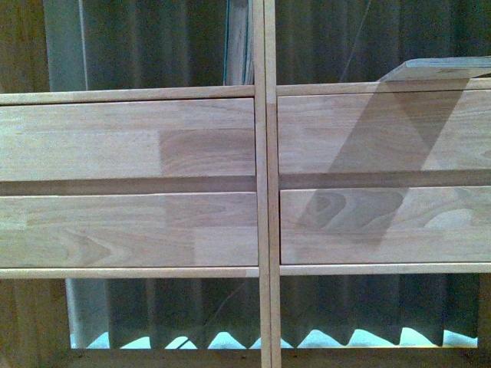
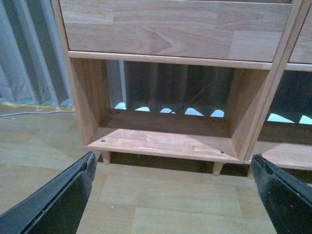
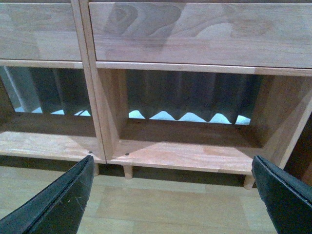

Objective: Organize books on shelf

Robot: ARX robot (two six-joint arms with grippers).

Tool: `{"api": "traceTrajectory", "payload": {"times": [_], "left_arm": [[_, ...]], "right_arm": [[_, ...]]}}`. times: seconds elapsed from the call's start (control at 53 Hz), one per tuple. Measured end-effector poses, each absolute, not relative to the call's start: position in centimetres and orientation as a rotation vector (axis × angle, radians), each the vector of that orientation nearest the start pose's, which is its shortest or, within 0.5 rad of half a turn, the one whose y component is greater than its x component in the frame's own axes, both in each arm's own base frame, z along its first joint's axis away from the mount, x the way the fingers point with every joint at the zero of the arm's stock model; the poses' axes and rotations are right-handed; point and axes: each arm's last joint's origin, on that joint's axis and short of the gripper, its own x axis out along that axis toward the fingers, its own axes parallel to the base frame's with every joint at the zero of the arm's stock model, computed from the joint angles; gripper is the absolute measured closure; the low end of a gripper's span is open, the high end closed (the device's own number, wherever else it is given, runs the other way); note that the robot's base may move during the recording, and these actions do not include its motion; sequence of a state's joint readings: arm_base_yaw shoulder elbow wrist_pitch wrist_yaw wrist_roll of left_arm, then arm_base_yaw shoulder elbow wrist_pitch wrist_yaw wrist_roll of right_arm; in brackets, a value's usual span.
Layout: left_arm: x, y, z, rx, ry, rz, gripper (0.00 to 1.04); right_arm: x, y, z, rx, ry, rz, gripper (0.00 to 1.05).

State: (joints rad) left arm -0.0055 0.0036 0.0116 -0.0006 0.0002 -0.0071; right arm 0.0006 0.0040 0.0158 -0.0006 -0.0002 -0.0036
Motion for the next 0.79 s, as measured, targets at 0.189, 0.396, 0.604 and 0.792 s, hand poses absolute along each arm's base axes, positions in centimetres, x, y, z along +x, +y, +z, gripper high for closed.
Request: {"api": "traceTrajectory", "payload": {"times": [0.189,0.396,0.604,0.792], "left_arm": [[9.72,-0.05,16.71,-0.007,-0.007,-0.005,0.07],[9.72,-0.05,16.71,-0.007,-0.007,-0.005,0.07],[9.72,-0.05,16.71,-0.007,-0.007,-0.005,0.07],[9.72,-0.05,16.71,-0.006,-0.007,-0.005,0.07]], "right_arm": [[9.70,0.01,16.85,-0.004,-0.011,0.002,0.07],[9.70,0.01,16.85,-0.004,-0.011,0.002,0.07],[9.70,0.01,16.85,-0.002,-0.011,0.001,0.07],[9.70,0.01,16.85,0.000,-0.011,0.002,0.07]]}}
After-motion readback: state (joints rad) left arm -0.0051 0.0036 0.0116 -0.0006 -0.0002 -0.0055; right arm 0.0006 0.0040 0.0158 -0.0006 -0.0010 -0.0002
